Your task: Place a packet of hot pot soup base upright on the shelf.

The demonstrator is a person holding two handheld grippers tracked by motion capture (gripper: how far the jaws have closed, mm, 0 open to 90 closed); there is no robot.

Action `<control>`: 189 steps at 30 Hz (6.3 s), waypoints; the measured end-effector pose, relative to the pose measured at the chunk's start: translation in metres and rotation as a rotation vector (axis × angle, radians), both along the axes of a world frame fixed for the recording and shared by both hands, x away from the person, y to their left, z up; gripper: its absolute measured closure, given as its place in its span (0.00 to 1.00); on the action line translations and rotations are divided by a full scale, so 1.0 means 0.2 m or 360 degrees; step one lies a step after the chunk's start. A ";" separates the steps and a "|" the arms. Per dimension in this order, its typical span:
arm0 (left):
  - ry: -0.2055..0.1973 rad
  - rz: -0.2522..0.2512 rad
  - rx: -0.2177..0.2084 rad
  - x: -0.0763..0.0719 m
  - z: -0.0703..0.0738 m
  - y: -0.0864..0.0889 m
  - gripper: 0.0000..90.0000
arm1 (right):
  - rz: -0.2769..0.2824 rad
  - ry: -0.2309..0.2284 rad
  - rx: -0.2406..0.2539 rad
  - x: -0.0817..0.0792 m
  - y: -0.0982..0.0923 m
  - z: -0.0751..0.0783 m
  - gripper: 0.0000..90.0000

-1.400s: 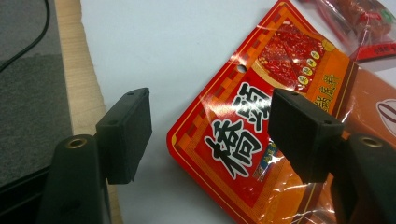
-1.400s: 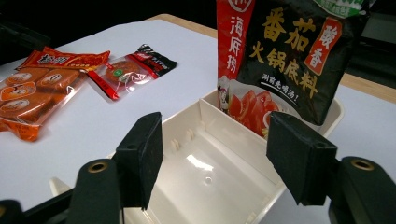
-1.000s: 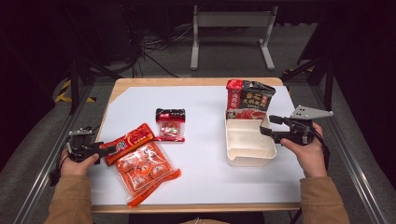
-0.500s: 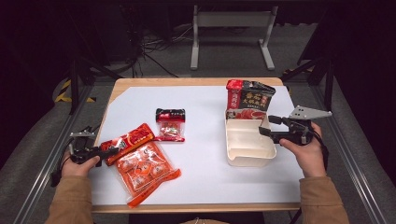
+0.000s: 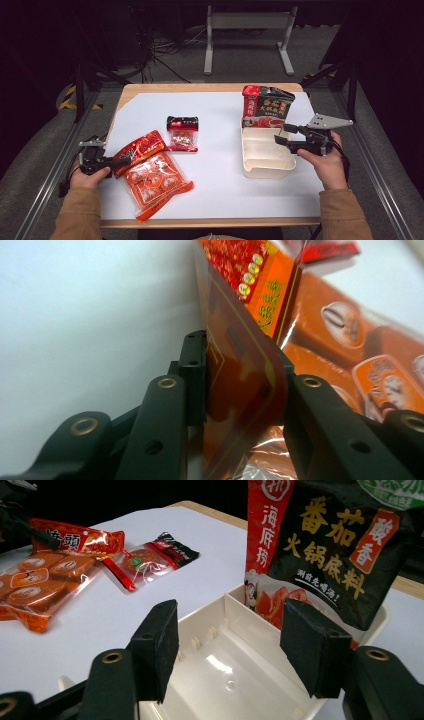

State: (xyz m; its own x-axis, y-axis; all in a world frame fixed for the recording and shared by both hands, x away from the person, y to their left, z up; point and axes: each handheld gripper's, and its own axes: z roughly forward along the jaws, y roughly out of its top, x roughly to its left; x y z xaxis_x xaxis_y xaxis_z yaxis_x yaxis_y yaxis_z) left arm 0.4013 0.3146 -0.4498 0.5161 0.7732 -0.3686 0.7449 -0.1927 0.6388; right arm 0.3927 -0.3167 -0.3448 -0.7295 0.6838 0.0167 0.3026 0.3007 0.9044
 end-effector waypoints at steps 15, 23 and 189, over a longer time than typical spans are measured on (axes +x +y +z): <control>-0.0043 0.0028 -0.0002 -0.01 0.03 0.00 1.00 | 0.0066 0.0036 -0.0015 -0.01 0.02 0.00 0.54; -0.0081 0.0090 -0.0025 -0.04 0.11 0.01 1.00 | 0.0058 0.0038 0.0002 -0.01 0.01 0.01 0.54; -0.0937 -0.0769 -0.0556 -0.23 0.80 -0.79 0.72 | 0.0958 -0.0068 0.0015 -0.15 0.74 0.21 0.78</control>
State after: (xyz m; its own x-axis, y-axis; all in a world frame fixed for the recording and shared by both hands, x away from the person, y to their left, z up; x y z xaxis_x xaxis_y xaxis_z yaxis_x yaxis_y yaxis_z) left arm 0.3555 0.1570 -0.2889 0.9445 0.3087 -0.1122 0.1569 -0.1240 0.9798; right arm 0.3631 -0.1685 -0.3036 -0.9885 0.1505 -0.0170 0.0452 0.4000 0.9154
